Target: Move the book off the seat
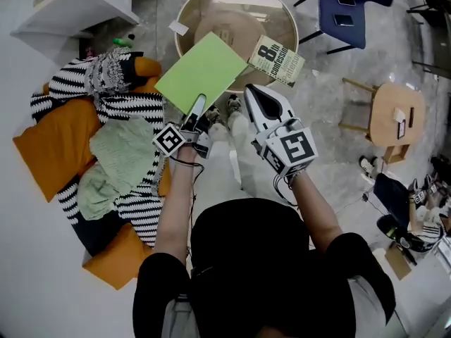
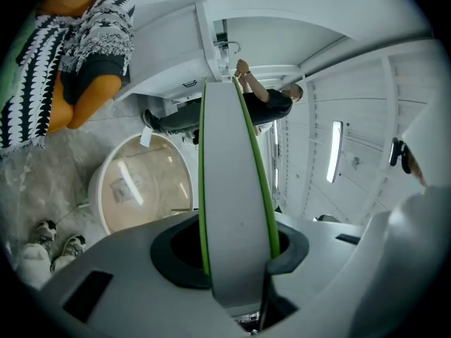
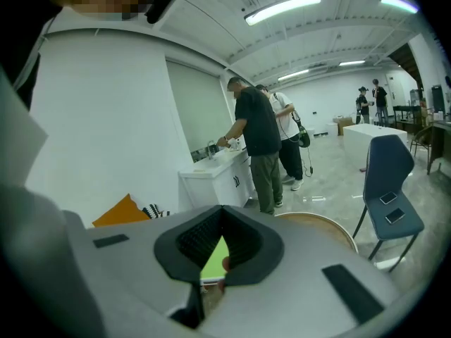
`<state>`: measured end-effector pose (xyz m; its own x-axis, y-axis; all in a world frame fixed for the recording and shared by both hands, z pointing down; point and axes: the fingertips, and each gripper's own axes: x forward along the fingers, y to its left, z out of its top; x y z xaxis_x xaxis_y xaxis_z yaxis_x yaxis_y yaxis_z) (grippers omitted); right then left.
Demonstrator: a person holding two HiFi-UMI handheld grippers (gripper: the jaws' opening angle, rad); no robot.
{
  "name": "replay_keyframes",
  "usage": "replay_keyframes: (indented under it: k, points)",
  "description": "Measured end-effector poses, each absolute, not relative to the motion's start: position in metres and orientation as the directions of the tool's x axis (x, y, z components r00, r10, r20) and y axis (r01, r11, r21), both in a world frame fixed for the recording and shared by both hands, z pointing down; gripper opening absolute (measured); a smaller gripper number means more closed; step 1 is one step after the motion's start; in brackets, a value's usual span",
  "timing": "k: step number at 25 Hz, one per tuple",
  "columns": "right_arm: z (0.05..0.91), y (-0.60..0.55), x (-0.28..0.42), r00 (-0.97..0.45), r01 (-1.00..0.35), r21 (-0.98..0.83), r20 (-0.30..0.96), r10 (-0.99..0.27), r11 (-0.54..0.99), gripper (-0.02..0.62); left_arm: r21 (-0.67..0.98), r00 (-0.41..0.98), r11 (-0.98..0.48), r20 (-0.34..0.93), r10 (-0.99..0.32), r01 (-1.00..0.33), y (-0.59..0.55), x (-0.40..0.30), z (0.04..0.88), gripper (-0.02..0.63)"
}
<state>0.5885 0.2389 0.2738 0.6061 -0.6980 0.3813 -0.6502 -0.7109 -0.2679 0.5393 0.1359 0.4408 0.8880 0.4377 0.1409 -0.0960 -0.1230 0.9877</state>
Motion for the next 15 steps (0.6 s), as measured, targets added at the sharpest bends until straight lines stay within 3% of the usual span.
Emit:
replay_keyframes:
  k: [4, 15]
  points:
    - [0.310, 0.227, 0.601, 0.570, -0.673, -0.270, 0.405, -0.715, -0.689, 0.015, 0.978, 0.875, -0.180, 0.180, 0.448, -0.109, 0.125, 0.555, 0.483, 0.153]
    - [0.431, 0.206, 0.614, 0.469, -0.691, -0.329, 0.472, -0.746, -0.643, 0.015, 0.975, 0.885, -0.141, 0.217, 0.413, -0.173, 0.109, 0.572, 0.593, 0.153]
